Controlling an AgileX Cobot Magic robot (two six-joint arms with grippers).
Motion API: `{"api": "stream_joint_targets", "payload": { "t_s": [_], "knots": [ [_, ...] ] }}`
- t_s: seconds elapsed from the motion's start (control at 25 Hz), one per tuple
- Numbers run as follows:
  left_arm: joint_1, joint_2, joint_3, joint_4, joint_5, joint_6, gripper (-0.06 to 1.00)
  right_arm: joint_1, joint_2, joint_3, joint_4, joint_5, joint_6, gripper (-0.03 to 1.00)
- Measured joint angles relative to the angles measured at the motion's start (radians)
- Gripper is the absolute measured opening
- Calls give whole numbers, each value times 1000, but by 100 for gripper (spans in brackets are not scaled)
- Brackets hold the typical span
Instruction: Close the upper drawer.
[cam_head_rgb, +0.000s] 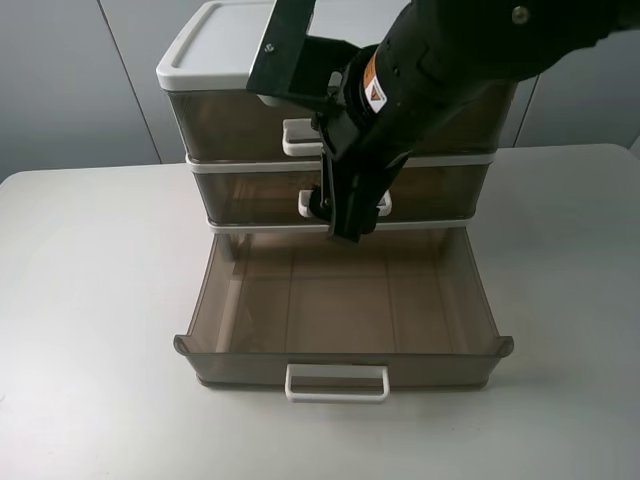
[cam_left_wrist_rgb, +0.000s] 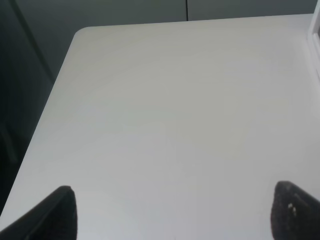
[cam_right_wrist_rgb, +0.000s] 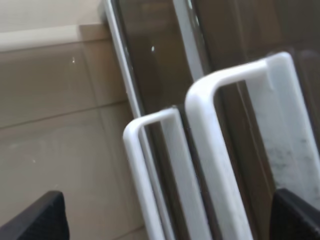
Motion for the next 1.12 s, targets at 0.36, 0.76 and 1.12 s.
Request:
{"api": "stream_joint_targets", "payload": {
  "t_s": [0.36, 0.76, 1.12],
  "knots": [
    [0, 0, 0, 0, 0, 0, 74, 0, 2, -13, -2, 37, 34, 61],
    [0, 0, 0, 0, 0, 0, 74, 59, -98, -21, 8, 119, 13, 61],
    [0, 0, 0, 0, 0, 0, 74, -14, -284, -23, 230, 266, 65, 61]
  ]
}}
